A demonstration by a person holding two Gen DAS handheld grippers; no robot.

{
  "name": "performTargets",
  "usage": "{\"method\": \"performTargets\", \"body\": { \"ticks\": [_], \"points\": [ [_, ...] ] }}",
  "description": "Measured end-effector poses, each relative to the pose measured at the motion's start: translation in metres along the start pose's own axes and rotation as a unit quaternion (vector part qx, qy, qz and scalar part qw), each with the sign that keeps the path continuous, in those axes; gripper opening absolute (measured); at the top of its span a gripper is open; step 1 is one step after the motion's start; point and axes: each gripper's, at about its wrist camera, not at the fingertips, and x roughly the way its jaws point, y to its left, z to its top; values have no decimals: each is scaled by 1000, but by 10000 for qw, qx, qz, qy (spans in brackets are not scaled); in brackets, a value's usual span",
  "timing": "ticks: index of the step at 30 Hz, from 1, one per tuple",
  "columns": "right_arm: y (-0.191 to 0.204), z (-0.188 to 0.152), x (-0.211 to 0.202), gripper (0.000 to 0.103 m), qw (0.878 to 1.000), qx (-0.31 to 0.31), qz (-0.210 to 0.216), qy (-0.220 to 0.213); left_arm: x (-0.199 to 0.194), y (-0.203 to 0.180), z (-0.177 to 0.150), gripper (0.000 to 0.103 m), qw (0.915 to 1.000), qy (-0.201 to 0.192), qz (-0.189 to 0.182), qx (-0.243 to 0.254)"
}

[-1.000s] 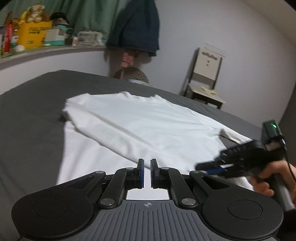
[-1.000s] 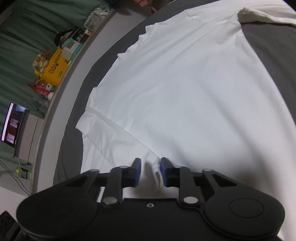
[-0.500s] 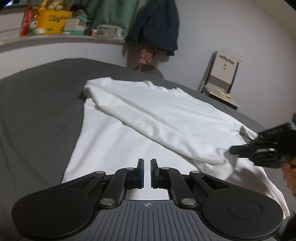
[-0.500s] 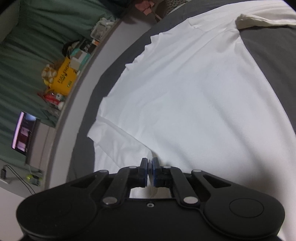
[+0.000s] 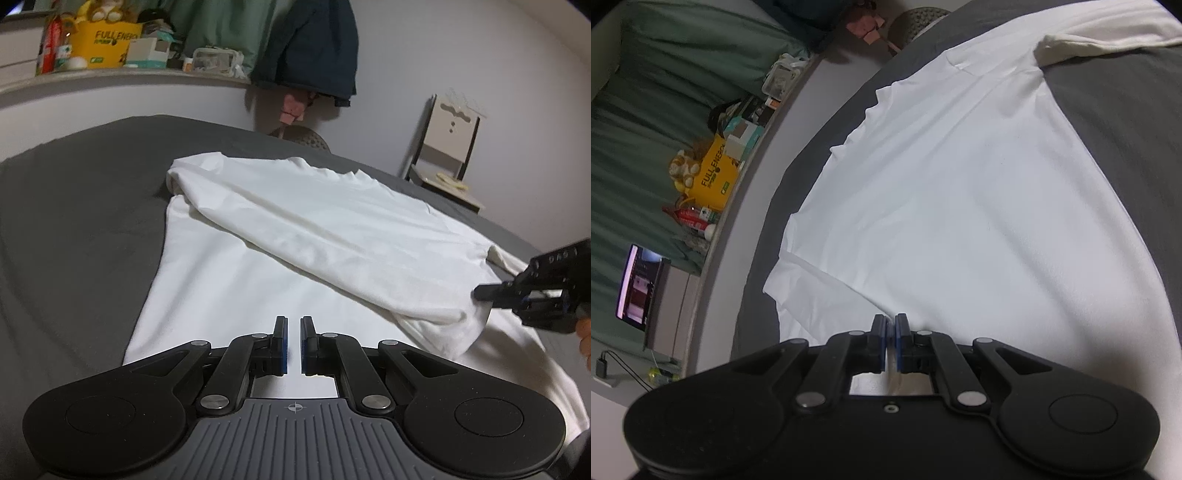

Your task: Fold clothes

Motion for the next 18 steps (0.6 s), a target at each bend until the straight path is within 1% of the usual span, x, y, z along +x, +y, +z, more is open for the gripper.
{"method": "performTargets", "body": {
  "ticks": [2,7,10,12,15,16,18],
  "points": [
    [-2,1,-4,5,10000,53,2,-78,1,-3,0,4,10000,28,17,71],
    [-10,9,-14,5,9983,210,-146,-529,-1,-1,-2,4,10000,43,60,47],
    [-21,14,-9,5,9970,492,-212,-566,-3,0,-2,4,9998,11,165,56],
    [-23,16,-8,5,9958,534,-277,-684,-5,0,-1,4,9996,-31,274,112],
    [-22,18,-10,5,9940,500,-385,-890,-11,1,3,4,9976,-132,613,300],
    [-21,19,-12,5,9934,474,-418,-956,-13,1,5,4,9962,-166,755,394],
    [-23,19,-10,5,9931,527,-433,-951,-15,1,12,4,9919,-218,1072,648]
  ]
}}
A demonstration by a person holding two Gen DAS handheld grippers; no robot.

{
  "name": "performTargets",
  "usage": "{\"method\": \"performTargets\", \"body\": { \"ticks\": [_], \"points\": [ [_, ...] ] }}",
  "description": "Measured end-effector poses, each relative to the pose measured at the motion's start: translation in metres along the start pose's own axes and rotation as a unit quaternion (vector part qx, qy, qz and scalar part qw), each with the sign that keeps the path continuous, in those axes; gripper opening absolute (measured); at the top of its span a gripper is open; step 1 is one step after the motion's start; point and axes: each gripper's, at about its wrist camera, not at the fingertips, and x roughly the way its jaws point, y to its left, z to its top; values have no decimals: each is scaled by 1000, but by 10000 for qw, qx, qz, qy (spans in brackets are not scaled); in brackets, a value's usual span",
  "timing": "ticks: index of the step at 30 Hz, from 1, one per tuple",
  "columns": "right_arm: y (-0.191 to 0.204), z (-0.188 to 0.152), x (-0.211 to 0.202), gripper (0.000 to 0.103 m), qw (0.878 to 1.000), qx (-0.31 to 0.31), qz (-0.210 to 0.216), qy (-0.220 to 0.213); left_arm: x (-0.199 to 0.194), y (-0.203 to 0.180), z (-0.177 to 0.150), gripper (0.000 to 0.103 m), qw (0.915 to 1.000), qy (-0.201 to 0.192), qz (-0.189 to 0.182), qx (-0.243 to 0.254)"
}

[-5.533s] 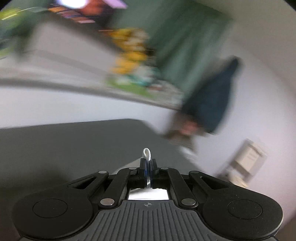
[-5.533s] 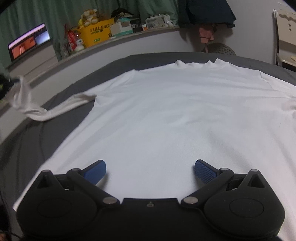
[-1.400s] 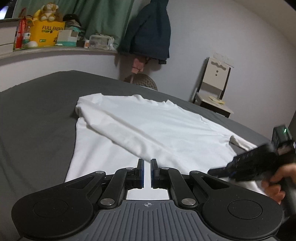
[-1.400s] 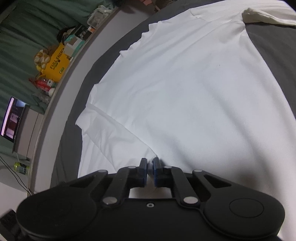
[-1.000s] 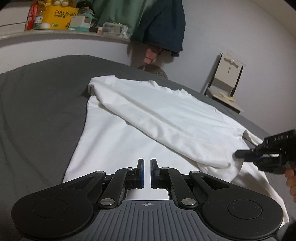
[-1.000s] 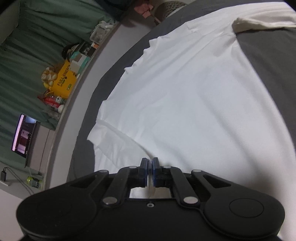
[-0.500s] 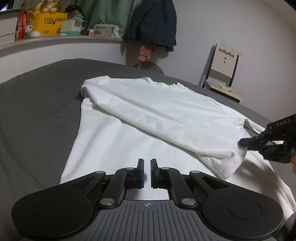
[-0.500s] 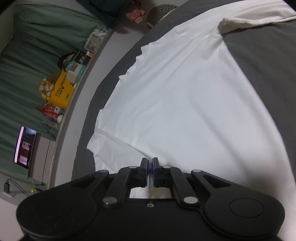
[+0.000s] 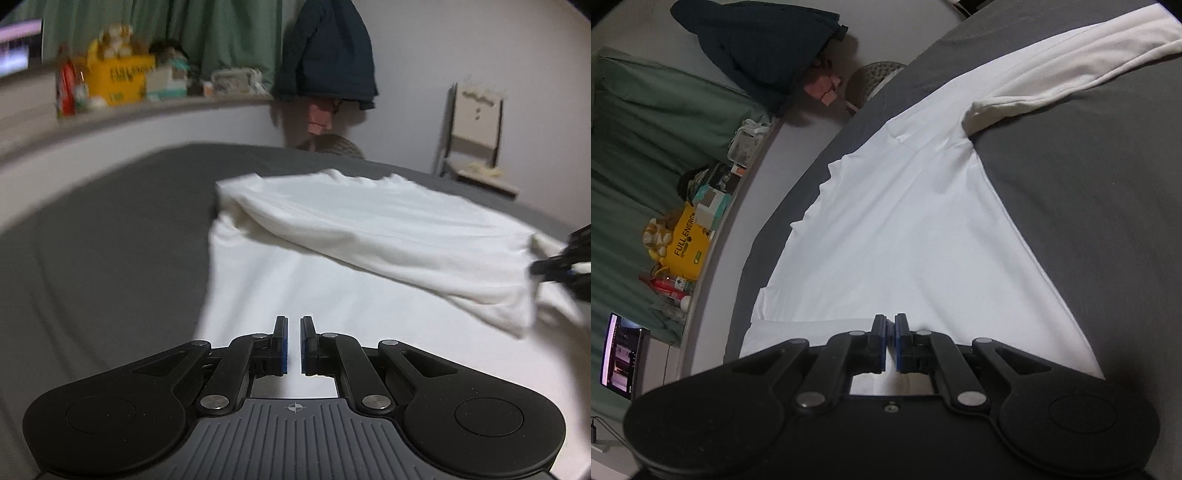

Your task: Fold clothes

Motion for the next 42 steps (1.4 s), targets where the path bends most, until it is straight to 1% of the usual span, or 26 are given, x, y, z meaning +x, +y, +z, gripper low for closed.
{"method": "performTargets", "body": {
  "ticks": [3,4,5,7,10,14,18,20,22,24,27,29,30,31,33,35,37,38,39,40,41,42],
  "points": [
    [-3,0,5,5,9999,82,-27,101,6,6,16,4,9978,-104,444,479],
    [-3,0,6,5,9999,90,-35,131,12,9,22,4,9967,-140,522,606],
    [-3,0,7,6,9998,84,-40,157,17,12,27,4,9963,-132,515,678],
    [-2,-1,8,9,9997,73,-51,209,29,18,37,4,9971,-56,343,679],
    [-2,-1,12,9,9995,78,-68,285,48,31,44,4,9993,109,-48,363],
    [-2,-2,18,9,9992,78,-103,376,71,34,36,4,9975,677,86,192],
    [-2,-3,18,9,9991,63,-112,413,69,32,24,4,9975,686,56,-151],
    [-2,-4,18,9,9990,59,-115,429,61,33,25,4,9969,682,35,-402],
    [-3,-4,19,9,9989,55,-118,445,56,33,27,4,9970,601,78,-476],
    [-3,-5,19,9,9989,50,-121,461,54,32,30,4,9972,583,111,-448],
    [-3,-5,19,9,9987,53,-124,484,59,30,31,4,9963,773,-197,-331],
    [-4,-6,19,9,9987,83,-124,497,65,27,25,4,9948,945,-308,-216],
    [-5,-6,20,9,9986,98,-123,503,64,25,23,4,9953,903,-308,-139],
    [-5,-6,20,10,9986,107,-123,508,62,21,20,14,9962,831,-274,0],
    [-5,-6,20,10,9985,116,-124,516,58,14,16,31,9968,724,-170,299],
    [-6,-6,20,10,9985,129,-123,522,54,6,12,33,9965,600,-34,582],
    [-6,-6,20,10,9984,154,-117,527,54,11,15,34,9972,617,-70,406],
    [-6,-6,20,10,9984,163,-112,529,55,15,16,37,9975,637,-95,291],
    [-7,-6,20,10,9984,173,-107,531,55,18,17,37,9976,660,-122,197],
    [-7,-6,20,10,9984,186,-101,533,56,20,19,40,9973,693,-158,198],
    [-7,-6,20,11,9983,194,-93,536,57,22,21,55,9970,728,-189,185],
    [-7,-6,20,12,9983,198,-85,538,59,25,24,75,9967,779,-200,112]
  ]
}}
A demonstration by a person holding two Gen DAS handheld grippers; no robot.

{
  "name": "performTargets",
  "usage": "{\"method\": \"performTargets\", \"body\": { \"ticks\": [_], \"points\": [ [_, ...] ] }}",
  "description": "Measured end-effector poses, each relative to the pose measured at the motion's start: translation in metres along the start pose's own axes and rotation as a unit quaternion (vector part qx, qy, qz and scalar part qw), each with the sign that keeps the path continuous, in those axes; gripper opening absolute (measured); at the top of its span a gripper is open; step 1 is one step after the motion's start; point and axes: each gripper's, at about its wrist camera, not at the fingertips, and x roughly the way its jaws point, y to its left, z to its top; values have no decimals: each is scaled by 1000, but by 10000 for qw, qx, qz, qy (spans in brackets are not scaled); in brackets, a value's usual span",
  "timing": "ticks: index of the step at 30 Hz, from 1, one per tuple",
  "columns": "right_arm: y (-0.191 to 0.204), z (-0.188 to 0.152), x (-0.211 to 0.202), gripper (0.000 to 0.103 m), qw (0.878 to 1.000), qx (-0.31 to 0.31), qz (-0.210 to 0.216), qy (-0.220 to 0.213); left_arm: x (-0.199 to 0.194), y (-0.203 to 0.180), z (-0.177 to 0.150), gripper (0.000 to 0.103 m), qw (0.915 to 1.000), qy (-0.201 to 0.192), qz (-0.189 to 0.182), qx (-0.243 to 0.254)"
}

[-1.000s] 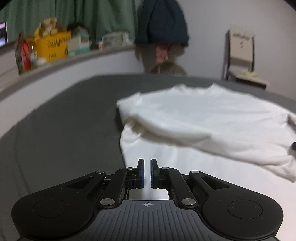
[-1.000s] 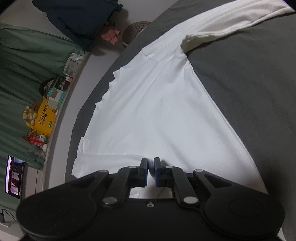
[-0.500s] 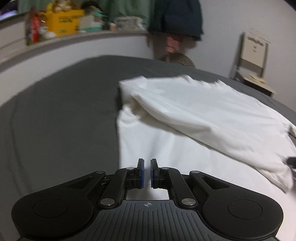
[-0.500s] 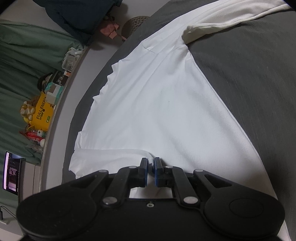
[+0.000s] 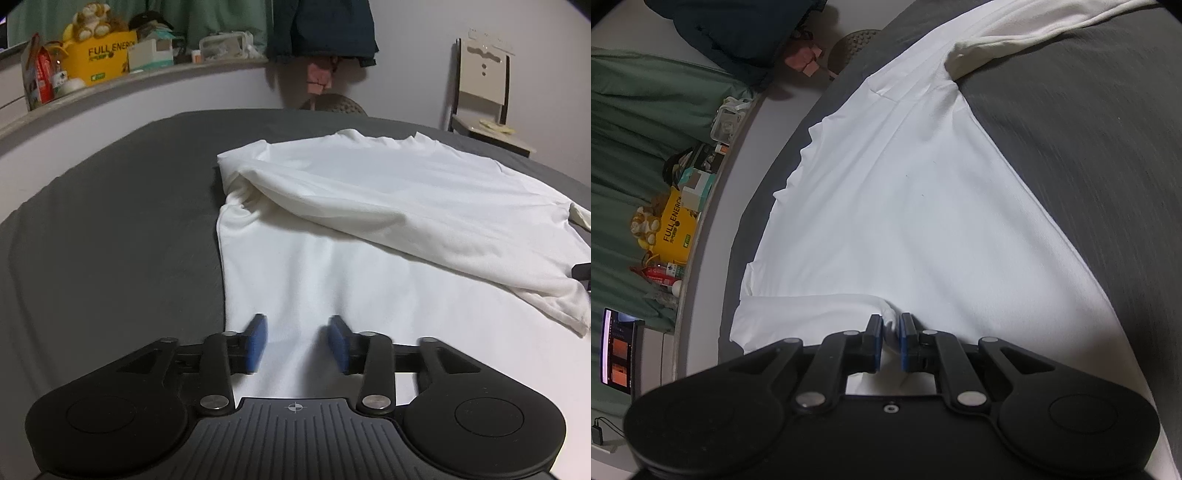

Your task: Fold clothes

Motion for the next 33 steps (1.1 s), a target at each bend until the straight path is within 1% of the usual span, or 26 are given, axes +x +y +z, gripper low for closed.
{"method": "performTargets", "body": {
  "ticks": [1,2,4,6,8,12,18,21,23,27,33],
  "points": [
    [0,0,0,13,10000,8,7,2,1,3,3,101,10000,25,-3,-76],
    [0,0,-1,14,10000,21,17,4,-1,6,5,103,9998,-62,58,-168],
    [0,1,-2,15,10000,33,24,3,-4,13,11,103,9992,-223,125,-302],
    [0,1,-3,18,10000,40,30,-2,-4,20,18,103,9989,-273,150,-338],
    [0,2,-3,21,10000,39,39,-13,-2,23,26,103,9992,-214,298,-156],
    [0,2,-3,22,10000,23,53,19,7,28,40,103,9977,-153,604,272],
    [4,-1,-4,31,9998,-120,79,112,26,25,58,103,9949,-183,614,777],
    [6,-2,-2,34,9997,-176,91,152,41,21,65,103,9921,-142,736,1007],
    [7,-2,-1,37,9996,-211,100,167,49,21,66,103,9917,-68,752,1040],
    [7,0,1,40,9994,-238,141,193,63,21,63,103,9909,29,788,1091],
    [6,-1,0,40,9993,-223,200,225,69,30,59,103,9935,-254,684,871]
  ]
}}
